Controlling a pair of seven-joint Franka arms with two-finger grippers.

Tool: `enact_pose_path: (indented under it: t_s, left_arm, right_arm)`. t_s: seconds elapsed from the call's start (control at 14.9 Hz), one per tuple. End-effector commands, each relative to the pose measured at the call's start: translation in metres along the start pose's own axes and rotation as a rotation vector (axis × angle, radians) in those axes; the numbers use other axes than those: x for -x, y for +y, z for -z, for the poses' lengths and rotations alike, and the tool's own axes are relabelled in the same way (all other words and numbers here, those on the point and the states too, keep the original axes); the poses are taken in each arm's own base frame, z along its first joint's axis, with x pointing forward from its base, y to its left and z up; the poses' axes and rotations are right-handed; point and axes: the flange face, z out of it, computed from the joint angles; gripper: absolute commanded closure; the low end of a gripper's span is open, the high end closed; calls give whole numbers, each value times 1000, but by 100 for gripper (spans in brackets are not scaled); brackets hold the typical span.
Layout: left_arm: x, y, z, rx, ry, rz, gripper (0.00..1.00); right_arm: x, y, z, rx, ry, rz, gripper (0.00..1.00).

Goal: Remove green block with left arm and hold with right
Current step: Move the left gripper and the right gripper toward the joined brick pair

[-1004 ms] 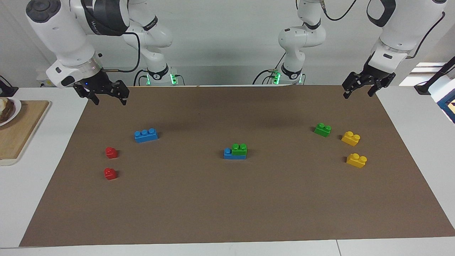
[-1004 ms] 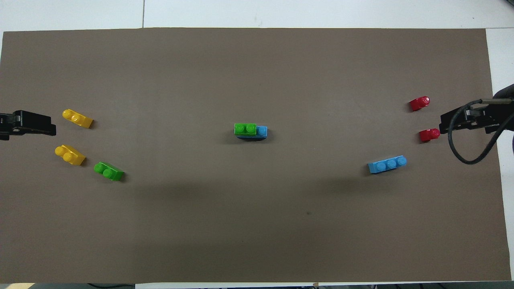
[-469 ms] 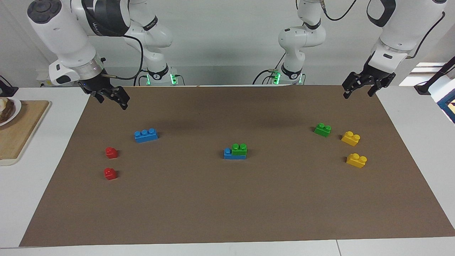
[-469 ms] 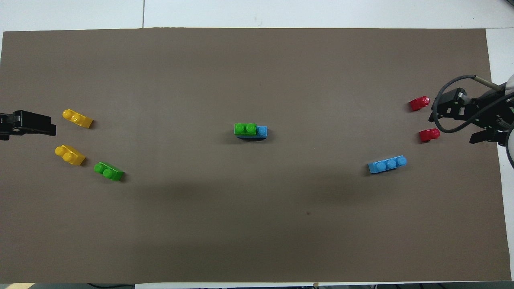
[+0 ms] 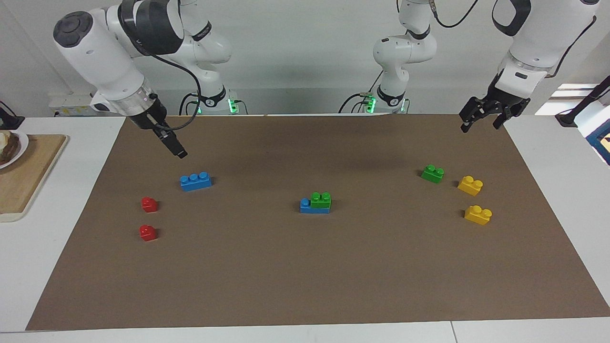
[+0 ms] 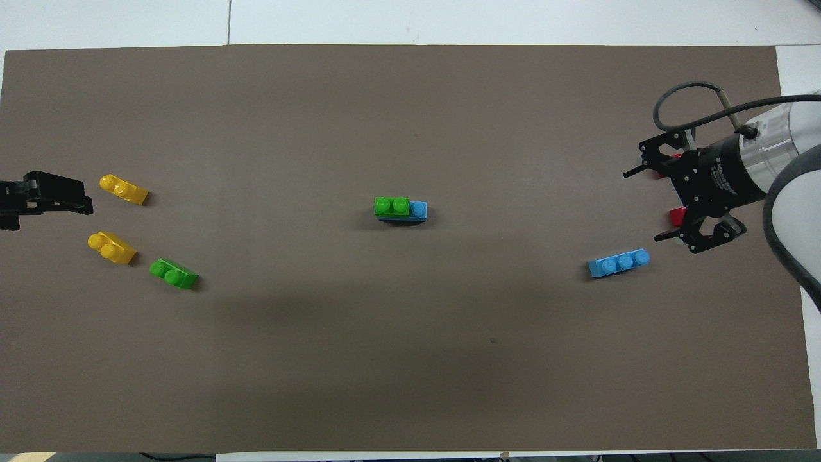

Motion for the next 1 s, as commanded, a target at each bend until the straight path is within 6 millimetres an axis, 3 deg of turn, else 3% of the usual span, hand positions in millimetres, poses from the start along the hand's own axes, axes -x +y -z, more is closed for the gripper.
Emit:
enact_pose_path:
  t_s: [0.0, 0.13, 0.33, 0.6, 0.94]
  left_arm:
    - [20, 31, -11, 10, 13, 155, 0]
    - [31, 55, -21, 23, 34, 286, 0]
    - [52, 96, -30, 42, 49, 487, 0]
    - [77, 156, -42, 75, 35, 783, 0]
    - [94, 205, -73, 136, -9, 1046, 0]
  right_arm:
    - [-5, -14, -29, -50, -124, -134, 2]
    - [21, -28, -55, -72, -170, -183, 2]
    - [43, -45, -91, -96, -219, -272, 2]
    - [54, -52, -133, -102, -236, -315, 2]
    - [81, -57, -188, -151, -225, -325, 2]
